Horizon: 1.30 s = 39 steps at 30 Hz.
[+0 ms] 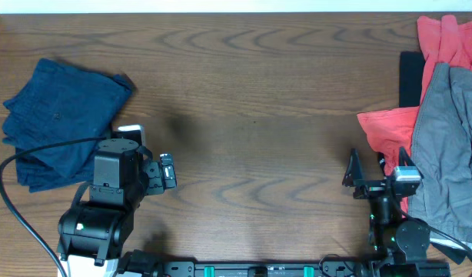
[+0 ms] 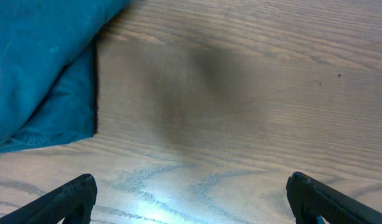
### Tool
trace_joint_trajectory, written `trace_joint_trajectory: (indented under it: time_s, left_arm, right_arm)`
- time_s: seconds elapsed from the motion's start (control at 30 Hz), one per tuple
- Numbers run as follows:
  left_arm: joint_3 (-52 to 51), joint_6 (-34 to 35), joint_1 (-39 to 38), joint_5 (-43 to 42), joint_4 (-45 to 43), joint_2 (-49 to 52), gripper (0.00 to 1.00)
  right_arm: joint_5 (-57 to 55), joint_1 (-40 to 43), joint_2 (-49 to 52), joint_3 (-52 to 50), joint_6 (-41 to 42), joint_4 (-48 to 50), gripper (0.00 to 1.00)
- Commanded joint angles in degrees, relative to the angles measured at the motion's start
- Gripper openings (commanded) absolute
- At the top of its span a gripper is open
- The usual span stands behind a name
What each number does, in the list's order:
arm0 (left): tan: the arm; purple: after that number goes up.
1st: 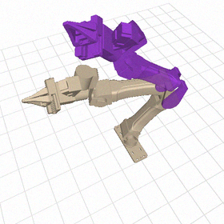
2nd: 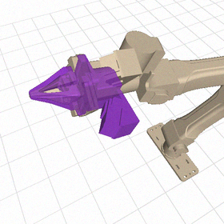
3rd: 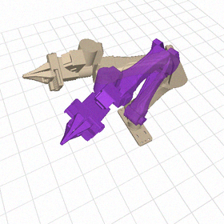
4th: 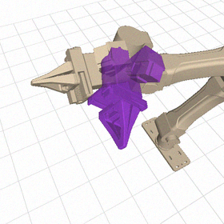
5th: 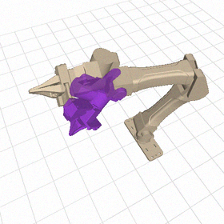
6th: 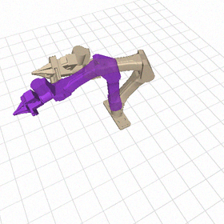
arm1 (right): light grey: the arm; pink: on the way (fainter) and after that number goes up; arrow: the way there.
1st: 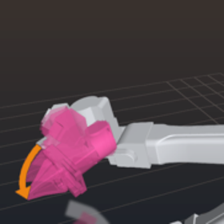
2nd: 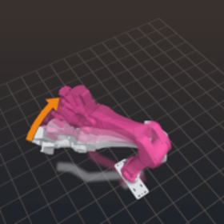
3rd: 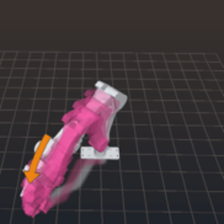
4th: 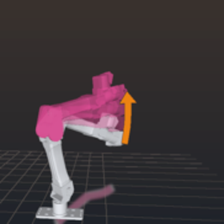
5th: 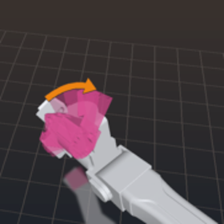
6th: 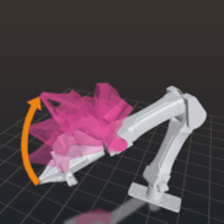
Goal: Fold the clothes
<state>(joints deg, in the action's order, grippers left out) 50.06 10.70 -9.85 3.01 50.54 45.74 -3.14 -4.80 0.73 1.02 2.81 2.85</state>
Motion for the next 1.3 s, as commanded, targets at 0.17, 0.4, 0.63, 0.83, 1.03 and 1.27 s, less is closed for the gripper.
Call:
trace_joint_trajectory:
  time_s: [0.17,0.4,0.63,0.83,1.03,1.27]
  left_arm:
    - [0.07,0.57,0.11,0.5,-0.04,-0.39,0.98]
    - [0.07,0.57,0.11,0.5,-0.04,-0.39,0.98]
    - [0.07,0.57,0.11,0.5,-0.04,-0.39,0.98]
    - [0.07,0.57,0.11,0.5,-0.04,-0.39,0.98]
    - [0.07,0.57,0.11,0.5,-0.04,-0.39,0.98]
    - [0.07,0.57,0.11,0.5,-0.04,-0.42,0.98]
  right_arm:
    - [1.33,-0.09,-0.46,-0.7,-6.73,-7.32,0.99]
    - [2.08,-0.09,-0.46,-0.72,-5.42,-7.02,0.99]
    - [2.1,-0.09,-0.46,-0.72,-5.44,-7.02,0.99]
    - [2.08,-0.09,-0.46,-0.7,-5.44,-7.02,0.99]
    - [2.08,-0.09,-0.46,-0.7,-5.44,-7.02,0.99]
    - [2.1,-0.09,-0.46,-0.7,-5.44,-7.02,0.99]
